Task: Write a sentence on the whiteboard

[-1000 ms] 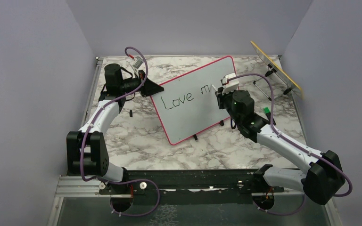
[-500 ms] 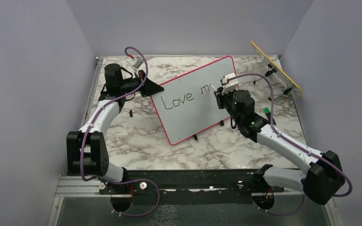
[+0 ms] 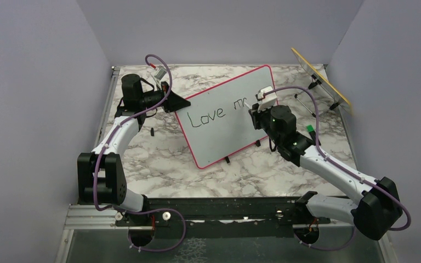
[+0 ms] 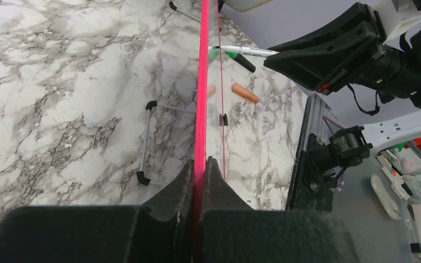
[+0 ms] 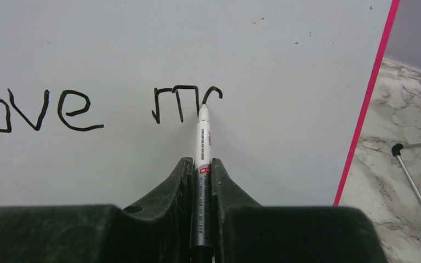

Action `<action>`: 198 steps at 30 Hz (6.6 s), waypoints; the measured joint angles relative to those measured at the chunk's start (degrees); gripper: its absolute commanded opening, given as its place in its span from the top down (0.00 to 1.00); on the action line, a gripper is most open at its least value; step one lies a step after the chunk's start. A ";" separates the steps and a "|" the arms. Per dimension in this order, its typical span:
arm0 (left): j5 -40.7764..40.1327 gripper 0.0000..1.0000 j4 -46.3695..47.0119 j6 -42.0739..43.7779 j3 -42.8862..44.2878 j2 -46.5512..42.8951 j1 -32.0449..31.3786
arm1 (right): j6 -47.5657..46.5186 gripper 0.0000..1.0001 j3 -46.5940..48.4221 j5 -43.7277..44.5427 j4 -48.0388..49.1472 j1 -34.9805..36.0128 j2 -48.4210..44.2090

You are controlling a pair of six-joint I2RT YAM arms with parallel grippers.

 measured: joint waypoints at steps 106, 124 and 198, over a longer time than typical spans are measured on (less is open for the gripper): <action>0.17 1.00 -0.37 0.11 0.33 0.28 0.00 | 0.20 0.99 0.09 3.50 1.22 -1.46 0.55; 0.17 1.00 -0.55 0.24 0.44 0.31 0.00 | 0.63 0.99 -1.16 4.15 -1.31 -1.46 -0.66; 0.15 1.00 -2.38 1.33 1.07 0.33 0.00 | 1.90 0.99 2.05 0.85 -1.29 -4.48 0.96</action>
